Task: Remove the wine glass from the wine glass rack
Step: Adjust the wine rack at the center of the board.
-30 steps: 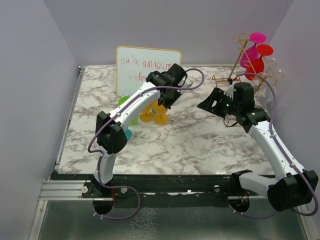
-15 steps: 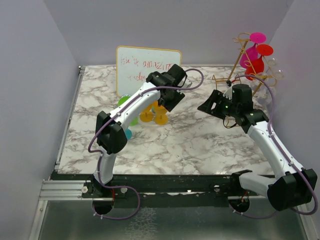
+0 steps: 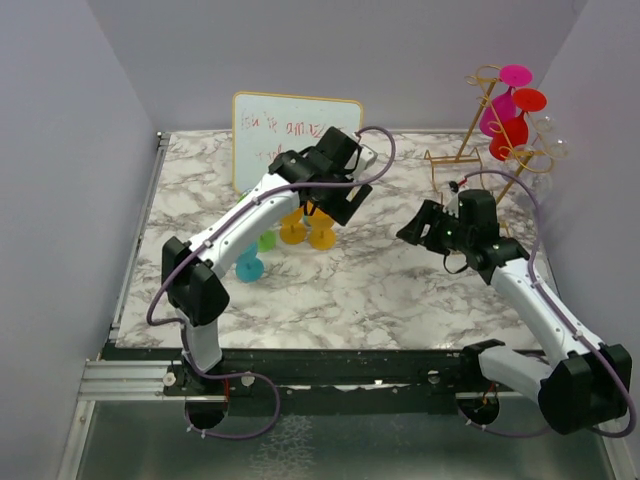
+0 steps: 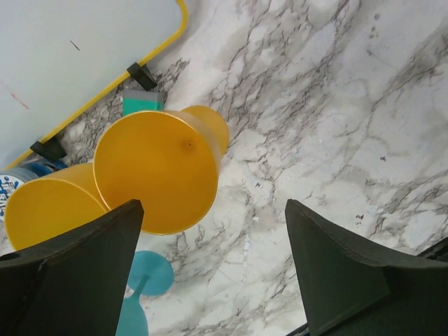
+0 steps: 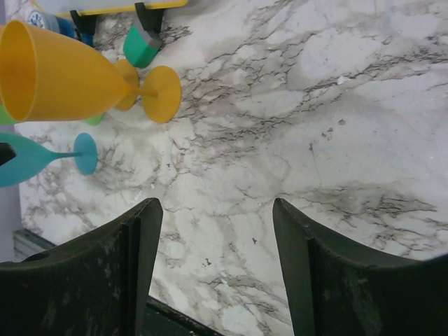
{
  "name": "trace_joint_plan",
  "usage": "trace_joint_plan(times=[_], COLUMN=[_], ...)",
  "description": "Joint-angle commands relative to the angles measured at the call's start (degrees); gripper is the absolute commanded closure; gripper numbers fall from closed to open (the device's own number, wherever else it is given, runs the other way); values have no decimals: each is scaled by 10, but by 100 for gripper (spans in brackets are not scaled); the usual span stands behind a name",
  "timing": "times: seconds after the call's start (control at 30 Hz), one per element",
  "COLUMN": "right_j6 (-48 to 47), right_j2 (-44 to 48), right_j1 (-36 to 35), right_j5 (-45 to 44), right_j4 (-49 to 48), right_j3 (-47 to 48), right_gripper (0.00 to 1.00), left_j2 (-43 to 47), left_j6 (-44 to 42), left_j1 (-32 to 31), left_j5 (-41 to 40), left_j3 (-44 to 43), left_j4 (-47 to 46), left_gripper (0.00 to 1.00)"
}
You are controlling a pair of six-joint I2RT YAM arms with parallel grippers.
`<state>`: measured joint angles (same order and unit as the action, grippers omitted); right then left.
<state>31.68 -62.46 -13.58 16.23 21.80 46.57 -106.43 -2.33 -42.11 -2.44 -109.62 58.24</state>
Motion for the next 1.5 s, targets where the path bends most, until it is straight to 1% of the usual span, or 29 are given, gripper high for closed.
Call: trace_joint_plan(times=[0.0,0.13,0.17,0.27,0.37,0.43,0.53,0.6,0.73,0.87,0.97,1.03,1.2,1.37,1.47], right_j6=[-35,-31,-27,-14,-28,-49,-57,-74,-117,-144,-171,-186,-223,-237,-238], right_j2=[29,24,21,21,19,0,-40,-64,-113,-165,-174,-177,-189,-212,-230], right_j1=[-5,-5,-5,-5,-6,-6,-6,-5,-6,-5,-5,-6,-6,-3,-2], right_j5=[-88,-146,-165,-228,-259,-275,-332,-362,-369,-378,-389,-414,-444,-430,-395], right_j4=[-14,25,36,54,31,22,19,-2,-6,-16,-36,-50,-48,-64,-68], right_j3=[-27,-34,-35,-42,-53,-48,-36,-37,-10,11,17,17,40,54,65], right_gripper=[30,30,30,30,27,25,22,19,16,15,15,15,12,11,11], left_j2=[68,120,130,162,192,210,226,232,245,264,271,274,273,274,276], left_j6=[38,61,66,78,83,84,87,93,99,98,98,98,99,96,94], left_j1=[1,1,1,1,1,1,0,1,1,1,1,1,1,0,1], left_j5=[4,8,13,24,40,42,47,46,50,32,29,29,28,29,13], left_j3=[47,99,111,142,167,181,193,199,207,237,246,249,250,249,251], left_j4=[-82,-131,-142,-170,-194,-205,-217,-222,-225,-246,-248,-248,-248,-248,-248], left_gripper=[12,2,1,1,1,1,1,1,1,1,1,1,1,1,1])
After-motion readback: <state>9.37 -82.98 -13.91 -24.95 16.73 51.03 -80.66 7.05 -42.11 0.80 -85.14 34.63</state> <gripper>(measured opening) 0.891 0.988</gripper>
